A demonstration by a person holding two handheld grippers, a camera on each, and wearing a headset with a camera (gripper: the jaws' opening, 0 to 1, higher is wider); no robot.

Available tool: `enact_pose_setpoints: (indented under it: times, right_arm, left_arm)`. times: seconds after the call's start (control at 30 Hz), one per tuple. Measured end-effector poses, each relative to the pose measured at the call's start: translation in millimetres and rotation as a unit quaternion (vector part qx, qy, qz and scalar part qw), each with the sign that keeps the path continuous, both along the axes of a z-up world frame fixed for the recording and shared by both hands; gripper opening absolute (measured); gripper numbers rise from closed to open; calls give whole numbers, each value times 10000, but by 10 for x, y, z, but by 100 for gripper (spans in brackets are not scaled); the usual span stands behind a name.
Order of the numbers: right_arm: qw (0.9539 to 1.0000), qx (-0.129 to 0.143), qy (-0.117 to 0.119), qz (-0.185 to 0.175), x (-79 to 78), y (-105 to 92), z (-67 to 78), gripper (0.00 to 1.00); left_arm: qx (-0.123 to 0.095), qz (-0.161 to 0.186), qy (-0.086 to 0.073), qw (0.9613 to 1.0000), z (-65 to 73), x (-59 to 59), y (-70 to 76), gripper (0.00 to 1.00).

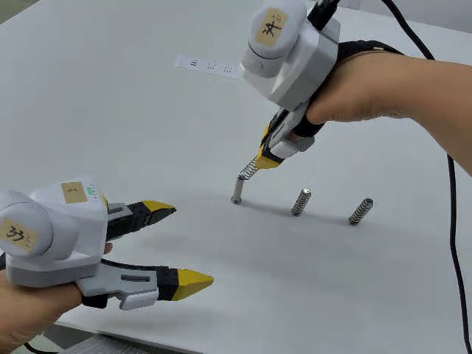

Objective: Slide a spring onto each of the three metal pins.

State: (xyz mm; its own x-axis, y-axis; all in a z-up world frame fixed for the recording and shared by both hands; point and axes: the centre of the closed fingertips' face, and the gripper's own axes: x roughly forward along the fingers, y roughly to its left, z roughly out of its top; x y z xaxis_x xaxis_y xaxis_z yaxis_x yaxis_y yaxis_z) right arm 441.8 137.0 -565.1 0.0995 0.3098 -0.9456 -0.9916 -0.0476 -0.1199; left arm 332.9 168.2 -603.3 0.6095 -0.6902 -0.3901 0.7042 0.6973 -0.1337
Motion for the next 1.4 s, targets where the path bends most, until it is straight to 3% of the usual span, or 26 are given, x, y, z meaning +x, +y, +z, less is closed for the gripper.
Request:
enact_pose_setpoints:
  times: [0.3, 1.07, 1.4]
  right_arm:
    - [9998, -183, 64, 51, 62, 28, -102, 11]
    - [9966, -746, 122, 332, 44, 142, -161, 11]
    - [9949, -928, 181, 361, 34, 172, -339, 11]
  left_arm:
    - [-23, 63, 8, 10000, -9, 7, 35, 71]
    - [-51, 109, 27, 9999, -27, -6, 75, 71]
    - [-70, 146, 42, 9999, -42, -19, 90, 71]
